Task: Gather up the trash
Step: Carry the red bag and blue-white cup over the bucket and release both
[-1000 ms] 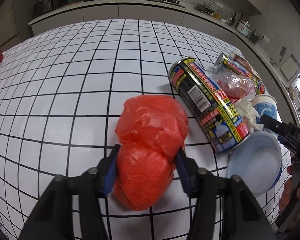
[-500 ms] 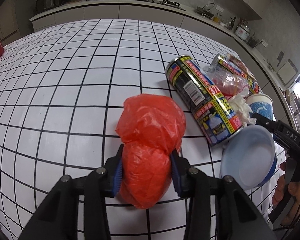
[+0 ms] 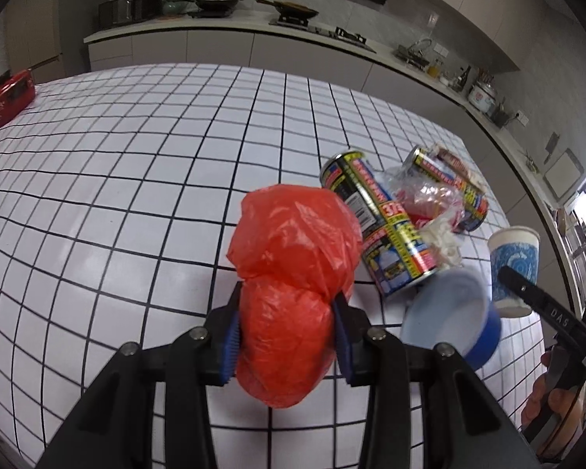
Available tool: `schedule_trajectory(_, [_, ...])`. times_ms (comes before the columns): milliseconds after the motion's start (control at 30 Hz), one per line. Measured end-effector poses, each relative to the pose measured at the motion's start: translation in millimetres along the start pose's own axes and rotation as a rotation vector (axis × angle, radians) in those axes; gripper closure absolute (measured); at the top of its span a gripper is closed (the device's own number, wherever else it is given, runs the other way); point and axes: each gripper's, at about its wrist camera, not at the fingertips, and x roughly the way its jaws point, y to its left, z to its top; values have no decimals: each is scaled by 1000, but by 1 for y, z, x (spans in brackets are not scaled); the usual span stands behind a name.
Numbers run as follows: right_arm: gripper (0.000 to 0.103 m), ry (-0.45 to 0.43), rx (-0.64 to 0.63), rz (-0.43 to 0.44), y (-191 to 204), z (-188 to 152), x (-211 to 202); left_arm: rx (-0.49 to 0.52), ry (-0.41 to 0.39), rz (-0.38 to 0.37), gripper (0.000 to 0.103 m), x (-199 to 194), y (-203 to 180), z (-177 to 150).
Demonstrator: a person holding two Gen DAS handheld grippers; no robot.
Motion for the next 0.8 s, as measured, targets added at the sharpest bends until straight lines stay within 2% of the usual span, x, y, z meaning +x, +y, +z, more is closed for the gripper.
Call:
schedule_trajectory(267, [37,-10,-49,45,-31,-9,-22,3,-67,-13,62,-31,-52,-13])
schedule_trajectory(500, [37,-18,-9,50,-73,-20,-41,60,-44,-58,62,-26,-107,-29])
schedule_trajectory(700, [37,-55,84,-12,-107,-31,-66,201,-36,-146,62,-19,-155,-32])
schedule_trajectory(800, [37,-46,133,-51,-122,-39,-78,254,-16,-213,62,-10,-177,-35])
